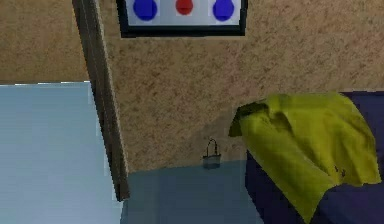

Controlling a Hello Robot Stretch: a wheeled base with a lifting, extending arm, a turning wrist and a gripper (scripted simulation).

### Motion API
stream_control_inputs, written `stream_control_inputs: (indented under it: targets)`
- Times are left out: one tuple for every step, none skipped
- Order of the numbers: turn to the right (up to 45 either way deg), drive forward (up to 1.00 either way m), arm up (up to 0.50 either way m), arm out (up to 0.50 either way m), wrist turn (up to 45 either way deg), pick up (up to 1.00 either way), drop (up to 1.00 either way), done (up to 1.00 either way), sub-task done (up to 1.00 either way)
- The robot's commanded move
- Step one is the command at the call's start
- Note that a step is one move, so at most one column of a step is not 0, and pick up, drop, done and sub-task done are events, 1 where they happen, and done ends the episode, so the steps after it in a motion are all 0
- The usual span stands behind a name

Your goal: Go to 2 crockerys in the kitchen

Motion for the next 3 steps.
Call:
stream_control_inputs:
  targets:
    - [-45.0,0.00,0.00,0.00,0.0,0.00,0.00,0.00,0.00]
    - [-24.0,0.00,0.00,0.00,0.0,0.00,0.00,0.00,0.00]
    - [0.0,1.00,0.00,0.00,0.0,0.00,0.00,0.00,0.00]
